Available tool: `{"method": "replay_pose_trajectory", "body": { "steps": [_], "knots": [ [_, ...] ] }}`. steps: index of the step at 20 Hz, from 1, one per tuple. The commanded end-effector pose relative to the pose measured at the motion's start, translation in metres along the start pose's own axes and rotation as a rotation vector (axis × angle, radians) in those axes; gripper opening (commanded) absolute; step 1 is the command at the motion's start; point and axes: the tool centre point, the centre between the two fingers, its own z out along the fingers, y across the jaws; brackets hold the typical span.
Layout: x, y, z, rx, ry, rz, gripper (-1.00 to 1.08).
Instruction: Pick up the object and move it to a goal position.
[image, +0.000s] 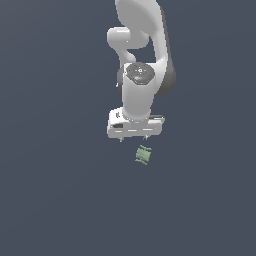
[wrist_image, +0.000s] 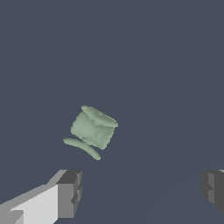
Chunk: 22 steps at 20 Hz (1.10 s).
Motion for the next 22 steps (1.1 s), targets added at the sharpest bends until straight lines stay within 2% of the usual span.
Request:
{"method": "replay_pose_trajectory", "body": {
  "steps": [1, 9, 22],
  "knots": [
    [0.000, 0.000, 0.000, 0.000, 0.000, 0.000, 1.00],
    [-0.005, -0.030, 0.005, 0.029, -0.024, -0.049, 1.00],
    [-0.002, -0.033, 0.012, 0.028, -0.021, 0.005, 1.00]
  ]
}}
